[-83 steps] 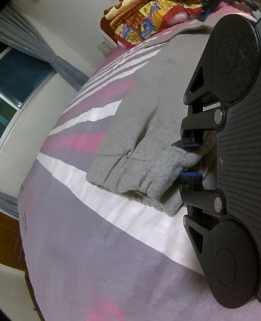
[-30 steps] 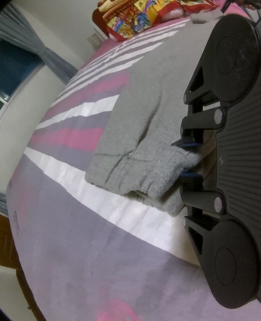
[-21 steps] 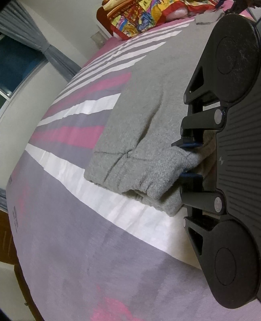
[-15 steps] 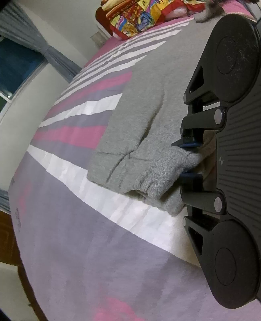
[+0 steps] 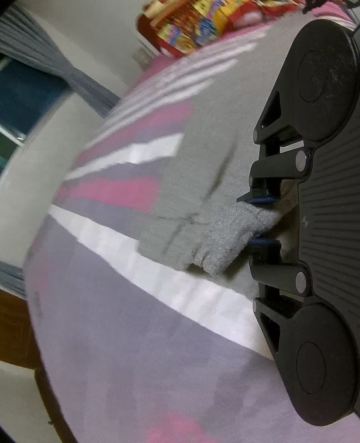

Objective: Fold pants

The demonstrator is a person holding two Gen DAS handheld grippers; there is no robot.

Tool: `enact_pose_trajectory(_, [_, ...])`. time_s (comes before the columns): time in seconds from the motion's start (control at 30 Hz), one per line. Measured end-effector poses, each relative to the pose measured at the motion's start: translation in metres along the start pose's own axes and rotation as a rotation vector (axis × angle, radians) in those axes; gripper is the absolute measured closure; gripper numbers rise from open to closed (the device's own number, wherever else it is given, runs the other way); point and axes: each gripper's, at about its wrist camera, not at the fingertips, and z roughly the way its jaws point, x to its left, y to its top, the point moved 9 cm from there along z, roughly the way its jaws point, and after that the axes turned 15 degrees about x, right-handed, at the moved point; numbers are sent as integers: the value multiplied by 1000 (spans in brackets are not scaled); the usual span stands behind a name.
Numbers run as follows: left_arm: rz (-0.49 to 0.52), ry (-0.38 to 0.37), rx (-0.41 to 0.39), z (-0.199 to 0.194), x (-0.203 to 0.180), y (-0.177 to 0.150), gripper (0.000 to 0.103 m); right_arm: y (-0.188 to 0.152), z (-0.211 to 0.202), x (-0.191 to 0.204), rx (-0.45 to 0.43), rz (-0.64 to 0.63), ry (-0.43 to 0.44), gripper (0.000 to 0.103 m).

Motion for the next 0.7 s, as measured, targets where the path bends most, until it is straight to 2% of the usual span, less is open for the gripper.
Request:
enact_pose_trajectory(0.03, [-1, -3, -12, -2, -1, 1, 80, 1, -5, 4, -16, 0, 15, 99])
enact_pose_trajectory(0.07, [4, 25, 8, 2, 0, 0, 80, -1, -5, 4, -21, -8, 4, 98])
enact_pose_trajectory(0.1, [12, 66, 46, 10, 3, -5, 80, -3, 4, -2, 6, -20, -44, 97])
enact_pose_trajectory(0.13, [19, 82, 60, 15, 3, -9, 80, -11, 23, -12, 83, -23, -133, 96])
enact_pose_trajectory(0.2, [-15, 65, 21, 8, 2, -12, 79, -10, 28, -13, 98, -62, -165, 95])
enact_pose_trajectory(0.23, [-30, 52, -8, -1, 0, -14, 78, -7, 19, -6, 62, -76, -199, 80])
enact_pose_trajectory(0.27, [-35, 51, -41, -10, -1, -16, 69, -3, 4, 7, -18, -115, -234, 78])
enact_pose_trajectory(0.3, [-35, 65, -85, -21, -2, -19, 49, 0, -9, 27, -90, -186, -215, 78])
enact_pose_trajectory(0.33, [-37, 80, -130, -30, -1, -22, 38, 1, -12, 53, -111, -253, -158, 77])
enact_pose_trajectory(0.37, [-55, 100, -170, -37, 3, -23, 24, 0, -7, 80, -84, -304, -83, 76])
enact_pose_trajectory(0.4, [-81, 116, -192, -39, 8, -23, 23, -4, 6, 116, -32, -366, 16, 75])
enact_pose_trajectory(0.5, [-126, 120, -179, -30, 16, -21, 23, -24, 48, 225, 51, -580, 187, 65])
enact_pose_trajectory(0.53, [-130, 126, -166, -25, 17, -21, 23, -34, 65, 265, 86, -644, 255, 59])
enact_pose_trajectory(0.6, [-127, 135, -144, -14, 17, -20, 25, -57, 96, 338, 162, -751, 379, 53])
enact_pose_trajectory(0.63, [-127, 139, -136, -9, 18, -19, 30, -71, 113, 370, 202, -810, 412, 49])
enact_pose_trajectory(0.67, [-129, 142, -125, -2, 20, -19, 37, -84, 132, 402, 238, -876, 430, 49])
enact_pose_trajectory(0.7, [-130, 148, -119, 3, 22, -19, 41, -95, 149, 424, 264, -930, 437, 49])
